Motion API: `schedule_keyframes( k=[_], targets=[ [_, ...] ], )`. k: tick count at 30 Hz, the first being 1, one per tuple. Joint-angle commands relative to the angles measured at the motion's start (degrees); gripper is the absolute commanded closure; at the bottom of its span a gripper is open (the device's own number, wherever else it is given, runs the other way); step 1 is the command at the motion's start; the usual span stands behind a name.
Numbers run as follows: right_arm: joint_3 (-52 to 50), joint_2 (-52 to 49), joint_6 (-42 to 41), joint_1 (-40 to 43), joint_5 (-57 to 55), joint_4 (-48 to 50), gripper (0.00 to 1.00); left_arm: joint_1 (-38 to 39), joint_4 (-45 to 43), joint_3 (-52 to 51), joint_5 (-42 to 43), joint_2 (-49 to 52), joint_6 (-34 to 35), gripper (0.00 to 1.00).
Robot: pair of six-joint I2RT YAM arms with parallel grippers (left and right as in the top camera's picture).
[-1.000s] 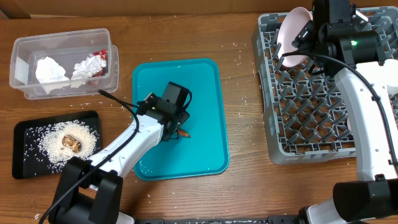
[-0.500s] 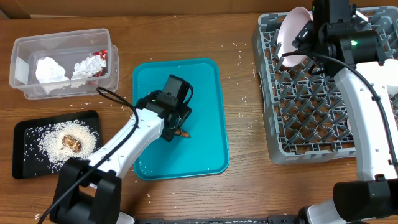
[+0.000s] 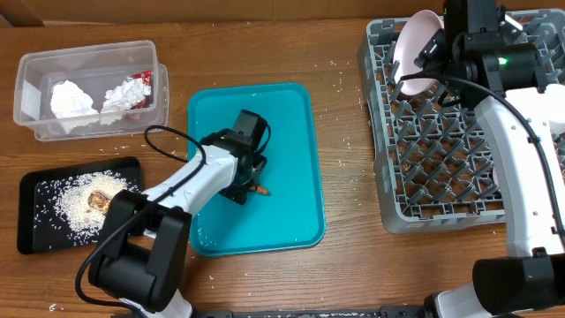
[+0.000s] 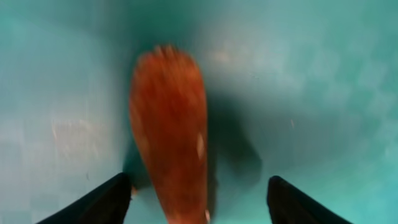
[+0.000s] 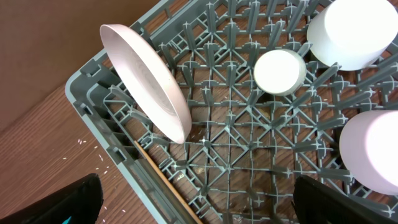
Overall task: Sort waste into correct bins and load items into the dishwasher
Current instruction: 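Grasp the carrot by its end with the left gripper and lift, then carry the carrot left and release it onto the black tray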
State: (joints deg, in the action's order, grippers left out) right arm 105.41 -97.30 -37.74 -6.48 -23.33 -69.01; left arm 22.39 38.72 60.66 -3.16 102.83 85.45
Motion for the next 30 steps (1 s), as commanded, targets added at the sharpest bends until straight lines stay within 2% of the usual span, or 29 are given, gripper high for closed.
schedule_keyframes(
  k=[1, 9, 18, 23, 30],
  targets=[
    [0.33, -0.02, -0.44, -0.15, -0.11, 0.15, 0.00, -1.51, -0.17, -0.52, 0.00, 0.90, 0.90, 0.36],
    [0.33, -0.02, -0.44, -0.15, -0.11, 0.15, 0.00, -1.86, -0.15, -0.52, 0.00, 0.90, 0.72, 0.64],
    [0.33, -0.02, -0.44, -0.15, -0.11, 0.15, 0.00, -1.88, 0.11, 0.00, -0.50, -0.20, -3.50, 0.72],
    [0.33, -0.02, -0.44, -0.15, -0.11, 0.15, 0.00, -2.60, 0.22, 0.70, -0.90, -2.25, -6.78, 0.87],
    [0.33, -0.02, -0.44, -0.15, -0.11, 0.15, 0.00, -5.66, 1.60, 1.11, -1.36, -7.54, -7.74, 0.87]
  ],
)
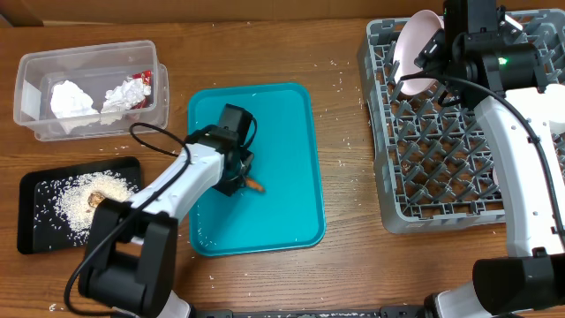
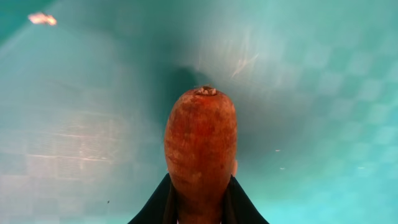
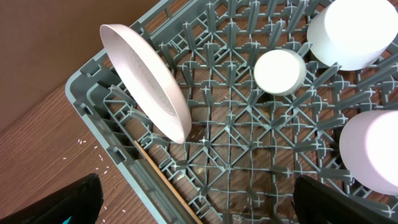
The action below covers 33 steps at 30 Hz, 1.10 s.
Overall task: Sort waste into correct bins and load items into the dishwasher
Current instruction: 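Carry the carrot left and release it onto the black tray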
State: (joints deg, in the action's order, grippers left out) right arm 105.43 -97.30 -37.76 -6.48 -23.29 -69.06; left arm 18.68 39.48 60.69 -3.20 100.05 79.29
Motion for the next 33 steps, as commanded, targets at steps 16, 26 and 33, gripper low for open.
schedule_keyframes(
  k=[16, 26, 33],
  targets=[
    [0.31, -0.02, -0.42, -0.15, -0.15, 0.20, 0.00, -27.91, 7.02, 1.07, -15.08, -20.46, -7.67, 0.87],
    [0.31, -0.02, -0.42, -0.15, -0.15, 0.20, 0.00, -40.65, 1.92, 1.03, -15.85, -13.46, -9.29, 0.87],
    [0.31, -0.02, -0.42, -0.15, -0.17, 0.20, 0.00, -43.25, -5.55, 1.03, -14.97, -7.17, -15.82, 0.87]
  ],
)
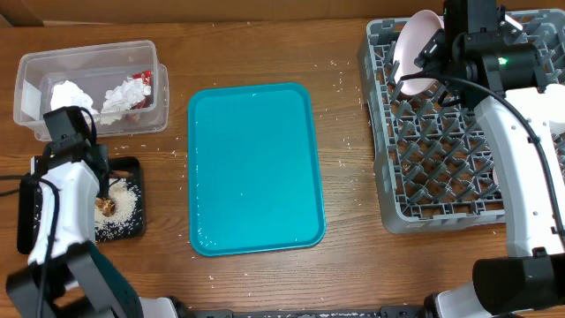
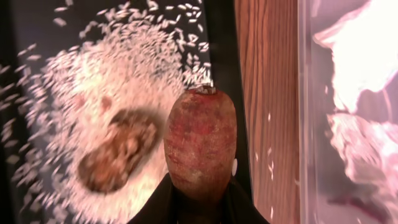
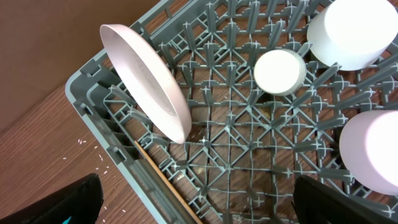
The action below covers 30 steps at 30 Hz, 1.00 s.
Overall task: Sort waste into correct bins and load items into the dishwasher
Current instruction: 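Carry the carrot left and release it onto the black tray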
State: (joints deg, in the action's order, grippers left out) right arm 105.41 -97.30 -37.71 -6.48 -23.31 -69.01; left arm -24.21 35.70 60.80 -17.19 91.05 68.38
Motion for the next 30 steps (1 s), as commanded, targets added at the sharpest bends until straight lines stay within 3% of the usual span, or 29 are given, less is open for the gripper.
schedule_keyframes(
  k=[1, 3, 11, 24, 30],
  targets=[
    [0.33, -0.02, -0.46, -0.15, -0.13, 0.15, 0.00, -0.37, -3.10, 0.92, -1.03, 2.47, -6.12, 0.86],
    [0.33, -0.02, -0.46, -0.15, -0.13, 0.15, 0.00, -0.44, -4.57, 0.92, -1.01, 3.45, -6.69, 0.82],
    [0.33, -0.02, -0.46, -0.15, -0.13, 0.15, 0.00, -0.63, -4.31, 0.92, -1.27, 3.74, -6.69, 0.84],
    [0.33, -0.02, -0.46, -0.15, -0.13, 0.15, 0.00, -0.63, -3.37, 0.92, -1.42, 3.74, -6.67, 0.59],
    [0.33, -0.02, -0.46, -0.15, -0.13, 0.15, 0.00, -0.63, -2.89, 0.94, -1.40, 2.91, -6.71, 0.57]
  ],
)
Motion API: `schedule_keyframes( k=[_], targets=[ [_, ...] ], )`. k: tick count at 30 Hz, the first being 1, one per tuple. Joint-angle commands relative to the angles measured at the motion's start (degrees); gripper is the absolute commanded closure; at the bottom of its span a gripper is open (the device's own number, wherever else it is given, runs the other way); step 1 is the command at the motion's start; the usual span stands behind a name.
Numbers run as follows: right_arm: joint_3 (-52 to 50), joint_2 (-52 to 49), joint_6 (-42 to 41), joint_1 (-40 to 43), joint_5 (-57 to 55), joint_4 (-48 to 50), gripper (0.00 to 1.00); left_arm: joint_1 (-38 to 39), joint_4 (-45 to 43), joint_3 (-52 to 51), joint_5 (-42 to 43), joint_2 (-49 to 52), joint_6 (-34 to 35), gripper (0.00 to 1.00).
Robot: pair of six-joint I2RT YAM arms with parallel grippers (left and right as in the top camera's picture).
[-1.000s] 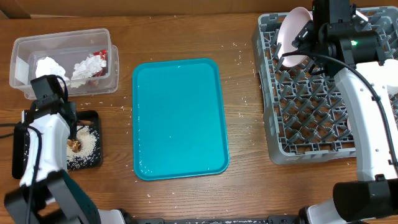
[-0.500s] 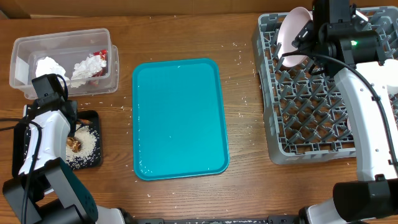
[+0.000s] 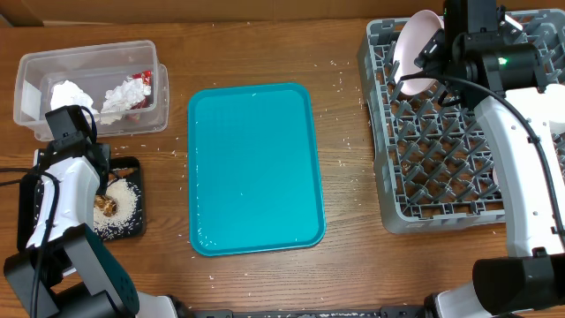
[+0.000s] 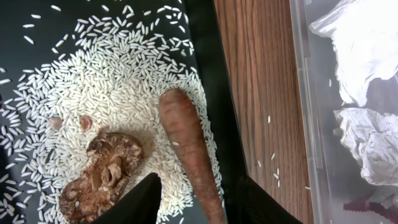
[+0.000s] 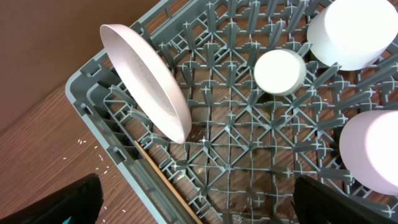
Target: Sort waste into correct bins and load items into the dishwasher
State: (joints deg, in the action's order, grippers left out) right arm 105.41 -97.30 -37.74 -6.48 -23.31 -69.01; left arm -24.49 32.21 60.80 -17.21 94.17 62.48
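Note:
An orange carrot piece [image 4: 186, 149] lies on the rice in the black tray [image 4: 205, 74], next to a brown mushroom-like scrap [image 4: 102, 171]. My left gripper [image 4: 198, 202] hangs open right over it, a finger on either side. In the overhead view the left gripper [image 3: 99, 181] sits over that black tray [image 3: 35, 221]. My right gripper [image 5: 196, 202] stands open above the grey dishwasher rack [image 5: 93, 93], which holds a pink plate [image 5: 146, 78] on edge, a chopstick [image 5: 165, 180] and white cups [image 5: 280, 71].
A clear bin [image 3: 88, 88] with crumpled white paper and a red wrapper stands behind the black tray. The teal tray [image 3: 254, 168] lies bare in the middle. Rice grains are scattered on the wooden table [image 3: 344, 132].
My left gripper has opened and let go of the carrot piece, which now lies on the rice in the black tray. The right arm has not moved.
My left gripper was open around the carrot piece on the teal tray, then shut on it there. It then held the piece over the black tray's rice, and now the piece rests on the rice. The right gripper stayed open over the rack throughout.

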Motion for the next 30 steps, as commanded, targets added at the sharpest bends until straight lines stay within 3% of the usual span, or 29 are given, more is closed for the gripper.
schedule_keyframes(
  k=[1, 7, 11, 16, 22, 30],
  targets=[
    [0.33, -0.02, -0.44, -0.15, -0.15, 0.15, 0.00, -0.35, 0.87, 0.94, -1.38, -0.81, -0.85, 0.57],
    [0.33, -0.02, -0.44, -0.15, -0.13, 0.15, 0.00, -0.35, 1.03, 0.98, 2.23, -8.50, -9.46, 0.55],
    [0.33, -0.02, -0.44, -0.15, -0.15, 0.13, 0.00, -0.33, 3.78, 0.98, 13.62, -16.15, -17.38, 0.53],
    [0.33, -0.02, -0.44, -0.15, -0.13, 0.15, 0.00, -0.20, 9.22, 0.96, 25.03, -23.61, -20.72, 0.51],
    [0.33, -0.02, -0.44, -0.15, -0.13, 0.15, 0.00, -0.20, 14.03, 0.33, 36.52, -33.09, -32.52, 0.51],
    [0.33, -0.02, -0.44, -0.15, -0.13, 0.15, 0.00, 1.25, 18.16, -5.20, 47.50, -47.84, -35.65, 0.50]
  ],
)
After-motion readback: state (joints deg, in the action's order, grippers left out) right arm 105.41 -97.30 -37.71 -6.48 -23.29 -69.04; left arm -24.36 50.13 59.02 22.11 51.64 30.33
